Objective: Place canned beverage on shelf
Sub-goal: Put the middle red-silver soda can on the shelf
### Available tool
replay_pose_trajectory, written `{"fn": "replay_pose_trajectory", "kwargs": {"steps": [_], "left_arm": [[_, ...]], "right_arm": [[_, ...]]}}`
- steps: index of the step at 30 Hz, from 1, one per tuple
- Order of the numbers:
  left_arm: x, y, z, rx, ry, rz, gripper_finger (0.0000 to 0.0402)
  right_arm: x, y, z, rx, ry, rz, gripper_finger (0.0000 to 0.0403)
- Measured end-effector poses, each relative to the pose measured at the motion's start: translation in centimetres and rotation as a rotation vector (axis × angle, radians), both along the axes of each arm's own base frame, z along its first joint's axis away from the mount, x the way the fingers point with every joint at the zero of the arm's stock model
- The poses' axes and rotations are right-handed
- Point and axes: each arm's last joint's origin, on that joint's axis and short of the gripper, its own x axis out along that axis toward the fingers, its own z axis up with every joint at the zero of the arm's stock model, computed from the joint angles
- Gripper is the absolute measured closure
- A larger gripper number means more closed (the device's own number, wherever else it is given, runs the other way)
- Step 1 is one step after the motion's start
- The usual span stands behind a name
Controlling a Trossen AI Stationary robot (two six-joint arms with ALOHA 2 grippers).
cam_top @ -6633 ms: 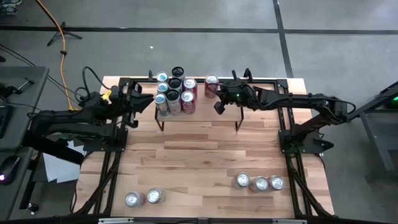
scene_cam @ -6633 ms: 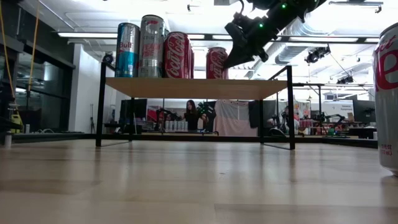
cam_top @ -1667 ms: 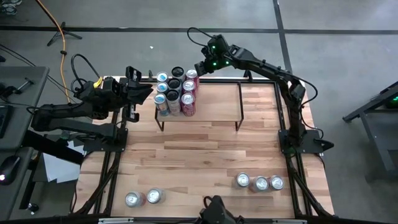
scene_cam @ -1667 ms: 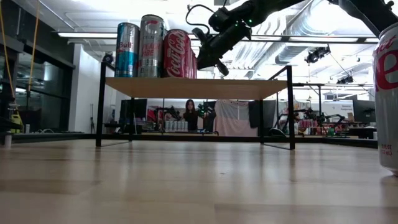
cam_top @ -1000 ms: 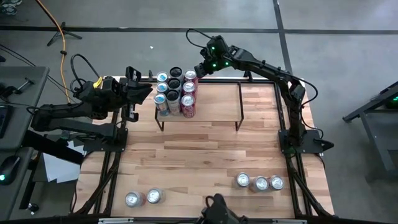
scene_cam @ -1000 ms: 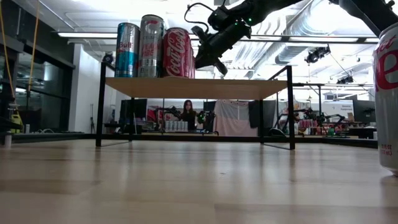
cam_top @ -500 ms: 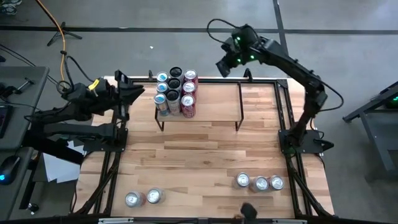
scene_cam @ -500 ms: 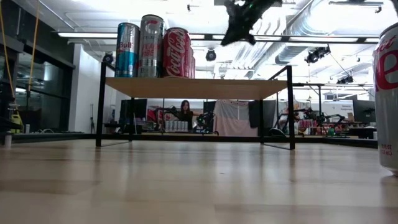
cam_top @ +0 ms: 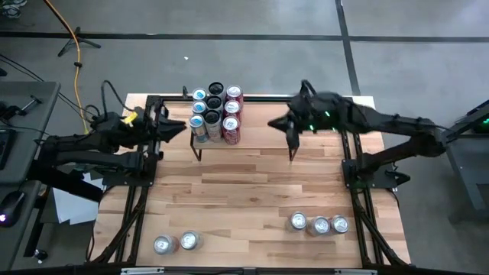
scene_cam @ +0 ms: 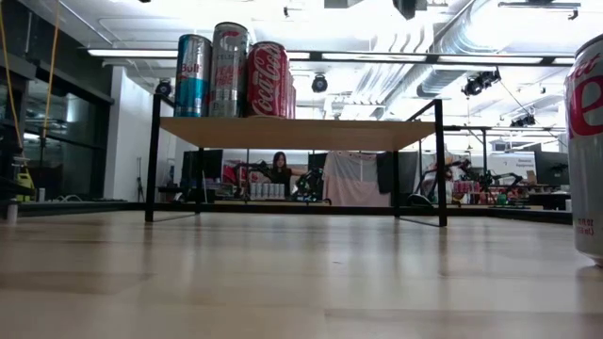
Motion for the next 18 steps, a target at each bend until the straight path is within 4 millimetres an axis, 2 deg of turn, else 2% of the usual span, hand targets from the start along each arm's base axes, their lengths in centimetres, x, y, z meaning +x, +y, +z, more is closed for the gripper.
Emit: {"fn": "replay_pose_trajectory", "kwargs": {"steps": [4, 9, 13, 18], "left_arm": [[1.3, -0.6, -0.5, -0.015, 0.05, -0.051, 0.0401], [3.2, -1.5, -1.4, -0.052, 0.111, -0.084, 0.0401], [4.0, -2.0, -1.7, -0.04, 0.129, -0.047, 0.0401], [4.3, -2.3, -1.7, -0.079, 0.12, -0.027, 0.0401]], "right_arm": [[-1.2, 3.7, -0.1, -0.027, -0.083, 0.01, 0.0403], [-1.7, 6.5, 0.0, -0.043, -0.088, 0.076, 0.0403], [-1.8, 7.4, -0.1, -0.065, -0.086, 0.122, 0.0403], [-1.8, 7.5, -0.1, -0.078, -0.083, 0.141, 0.0397]]}}
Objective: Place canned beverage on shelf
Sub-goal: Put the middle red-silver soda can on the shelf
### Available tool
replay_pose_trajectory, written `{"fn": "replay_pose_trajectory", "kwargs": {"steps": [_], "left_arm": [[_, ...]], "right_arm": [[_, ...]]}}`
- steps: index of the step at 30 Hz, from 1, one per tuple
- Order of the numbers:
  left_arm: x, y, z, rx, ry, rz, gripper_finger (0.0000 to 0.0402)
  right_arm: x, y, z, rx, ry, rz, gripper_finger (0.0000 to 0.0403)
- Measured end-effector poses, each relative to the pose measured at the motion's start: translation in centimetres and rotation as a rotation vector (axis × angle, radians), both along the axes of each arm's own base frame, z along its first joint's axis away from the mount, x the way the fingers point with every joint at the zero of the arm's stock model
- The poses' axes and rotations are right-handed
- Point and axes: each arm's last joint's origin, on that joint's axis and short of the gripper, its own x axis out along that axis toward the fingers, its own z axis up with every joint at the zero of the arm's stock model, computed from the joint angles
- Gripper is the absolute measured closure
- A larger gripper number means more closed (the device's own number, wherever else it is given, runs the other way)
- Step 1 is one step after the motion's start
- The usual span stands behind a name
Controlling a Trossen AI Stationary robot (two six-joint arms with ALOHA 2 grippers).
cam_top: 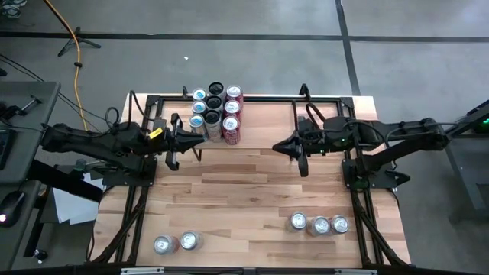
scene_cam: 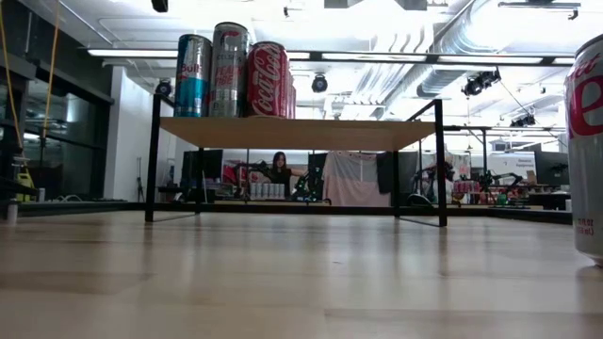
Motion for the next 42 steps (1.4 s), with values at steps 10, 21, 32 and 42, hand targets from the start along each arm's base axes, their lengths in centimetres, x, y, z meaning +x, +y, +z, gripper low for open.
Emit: {"fn": "replay_pose_trajectory", "kwargs": {"steps": [10, 21, 32, 42], "left_arm": [[-0.1, -0.6, 0.0, -0.062, -0.007, -0.001, 0.0401], [-0.3, -1.3, -0.1, -0.001, 0.016, -0.072, 0.0401], [-0.3, -1.7, -0.1, 0.02, 0.012, -0.186, 0.0402], [-0.4, -1.7, -0.1, 0.026, 0.009, -0.217, 0.0402]], "right_arm": [[1.0, 4.9, 2.3, 0.049, 0.107, 0.351, 0.0184], [2.2, 13.3, -0.7, -0.034, 0.878, 0.286, 0.0018], [5.9, 16.8, -8.2, 0.157, 1.224, -0.08, 0.0013], [6.2, 16.0, -9.2, 0.368, 1.314, -0.438, 0.0013]]}}
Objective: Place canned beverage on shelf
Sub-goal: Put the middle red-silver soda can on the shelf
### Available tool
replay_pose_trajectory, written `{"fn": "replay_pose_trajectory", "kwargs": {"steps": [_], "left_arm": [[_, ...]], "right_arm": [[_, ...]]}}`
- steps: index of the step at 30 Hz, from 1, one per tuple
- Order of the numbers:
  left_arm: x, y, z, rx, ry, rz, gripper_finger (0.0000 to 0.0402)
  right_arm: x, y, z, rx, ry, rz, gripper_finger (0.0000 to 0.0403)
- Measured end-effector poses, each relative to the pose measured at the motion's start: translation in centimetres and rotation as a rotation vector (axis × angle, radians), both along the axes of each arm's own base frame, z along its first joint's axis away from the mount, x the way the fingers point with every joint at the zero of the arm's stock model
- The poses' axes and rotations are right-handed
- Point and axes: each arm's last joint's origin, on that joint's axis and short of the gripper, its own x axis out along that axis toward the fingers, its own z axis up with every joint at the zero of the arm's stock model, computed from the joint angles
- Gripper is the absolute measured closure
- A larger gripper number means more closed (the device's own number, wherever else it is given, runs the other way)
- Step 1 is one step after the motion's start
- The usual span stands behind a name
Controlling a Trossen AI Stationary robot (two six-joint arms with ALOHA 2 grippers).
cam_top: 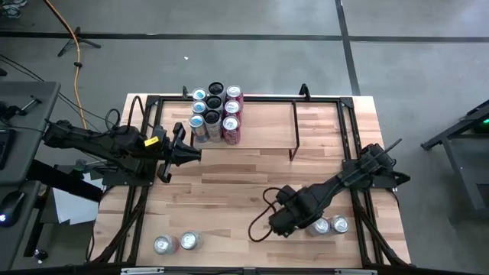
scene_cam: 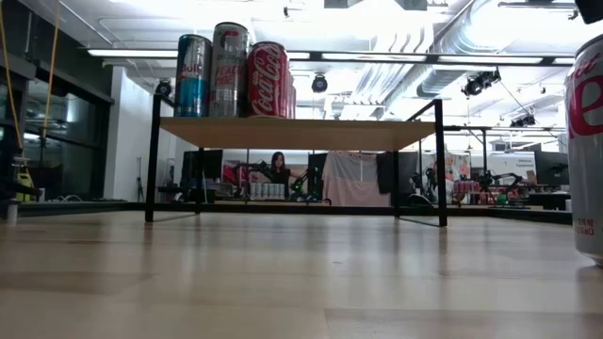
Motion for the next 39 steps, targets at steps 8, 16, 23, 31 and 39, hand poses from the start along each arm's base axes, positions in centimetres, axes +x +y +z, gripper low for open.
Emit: {"fn": "replay_pose_trajectory", "kwargs": {"steps": [8, 16, 23, 31, 39], "left_arm": [[0.0, 0.0, 0.0, 0.018, -0.001, 0.003, 0.0401], [-0.3, 0.1, 0.2, 0.037, -0.02, 0.009, 0.0402], [-0.8, 0.2, 0.6, 0.035, -0.047, 0.011, 0.0402], [-0.9, 0.2, 0.6, 0.034, -0.051, 0.011, 0.0401], [-0.9, 0.2, 0.6, 0.034, -0.049, 0.012, 0.0402]], "right_arm": [[-1.2, 0.8, -1.4, -0.02, 0.064, -0.199, 0.0013], [-2.5, 0.8, -2.8, 0.041, -0.071, -0.405, 0.0013], [-2.4, 0.8, -4.0, 0.072, -0.105, -0.484, 0.0013], [-2.6, 0.8, -5.9, 0.079, -0.084, -0.538, 0.0013], [-2.1, 0.8, -7.4, 0.124, -0.12, -0.555, 0.0034]]}}
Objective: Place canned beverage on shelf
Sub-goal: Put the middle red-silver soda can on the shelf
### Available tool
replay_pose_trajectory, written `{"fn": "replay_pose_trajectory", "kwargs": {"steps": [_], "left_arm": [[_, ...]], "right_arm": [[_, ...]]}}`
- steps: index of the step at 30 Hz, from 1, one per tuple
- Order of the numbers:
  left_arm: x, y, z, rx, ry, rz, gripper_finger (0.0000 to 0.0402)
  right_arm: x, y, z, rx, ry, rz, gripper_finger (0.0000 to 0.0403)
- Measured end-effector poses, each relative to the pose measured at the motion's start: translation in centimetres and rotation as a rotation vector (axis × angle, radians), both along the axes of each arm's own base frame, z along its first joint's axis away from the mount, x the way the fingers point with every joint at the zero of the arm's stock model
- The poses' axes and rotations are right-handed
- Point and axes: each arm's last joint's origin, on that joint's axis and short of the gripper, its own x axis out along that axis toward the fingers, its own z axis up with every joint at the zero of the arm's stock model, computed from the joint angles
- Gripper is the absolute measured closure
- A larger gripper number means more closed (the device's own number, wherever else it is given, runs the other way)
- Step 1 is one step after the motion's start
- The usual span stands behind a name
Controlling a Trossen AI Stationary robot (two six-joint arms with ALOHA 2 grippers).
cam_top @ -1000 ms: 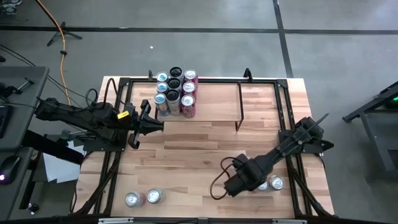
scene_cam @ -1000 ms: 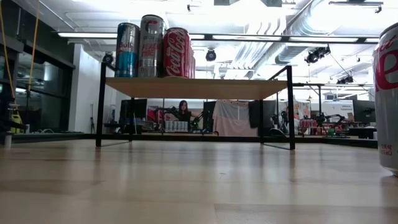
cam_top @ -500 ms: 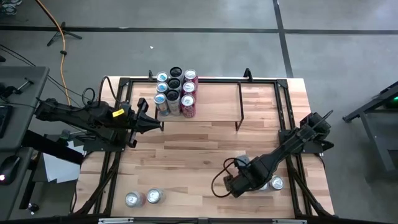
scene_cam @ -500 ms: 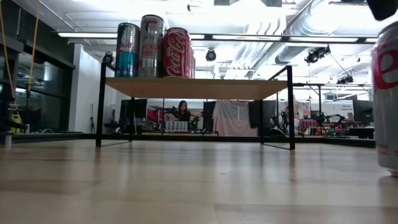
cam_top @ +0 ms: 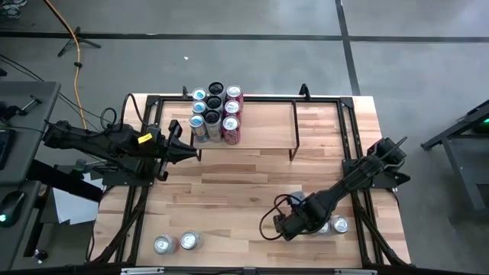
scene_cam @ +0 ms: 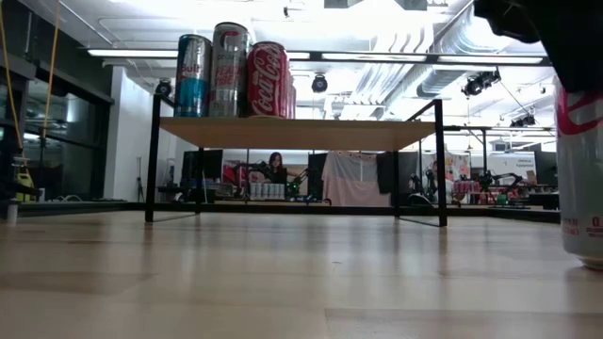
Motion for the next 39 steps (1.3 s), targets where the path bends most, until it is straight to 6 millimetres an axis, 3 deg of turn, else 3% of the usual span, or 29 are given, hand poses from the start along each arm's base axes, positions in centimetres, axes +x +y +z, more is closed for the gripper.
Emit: {"fn": "replay_pose_trajectory", "kwargs": {"steps": [6, 9, 12, 16, 19, 25, 28, 32, 39], "left_arm": [[0.0, 0.0, 0.0, 0.0, 0.001, 0.001, 0.0402], [0.0, 0.0, 0.0, 0.012, 0.0, 0.01, 0.0401], [0.0, 0.0, 0.0, 0.021, -0.002, 0.014, 0.0401], [0.0, 0.0, 0.0, 0.022, -0.002, 0.014, 0.0401], [0.0, 0.0, 0.0, 0.037, -0.003, 0.017, 0.0401], [0.0, 0.0, 0.0, 0.037, -0.003, 0.025, 0.0401], [0.0, 0.1, 0.0, 0.03, -0.003, 0.044, 0.0402], [0.0, 0.2, 0.3, -0.002, -0.027, 0.052, 0.0402], [-0.3, 0.2, 1.0, -0.094, -0.108, 0.044, 0.0401]], "right_arm": [[0.1, 0.2, 0.8, 0.017, -0.002, 0.135, 0.011], [0.3, 0.1, 3.1, 0.032, -0.054, 0.282, 0.0119], [0.4, -1.0, 6.8, 0.038, -0.122, 0.424, 0.0119], [0.6, -4.1, 13.0, -0.017, -0.234, 0.646, 0.0119], [0.5, -7.5, 16.7, -0.072, -0.267, 0.752, 0.0119], [1.2, -15.3, 21.1, -0.225, -0.416, 0.837, 0.0119], [1.7, -18.9, 21.6, -0.313, -0.43, 0.916, 0.0119], [2.6, -22.8, 20.9, -0.397, -0.391, 1.08, 0.0119], [4.4, -26.9, 18.7, -0.418, -0.344, 1.341, 0.0119]]}}
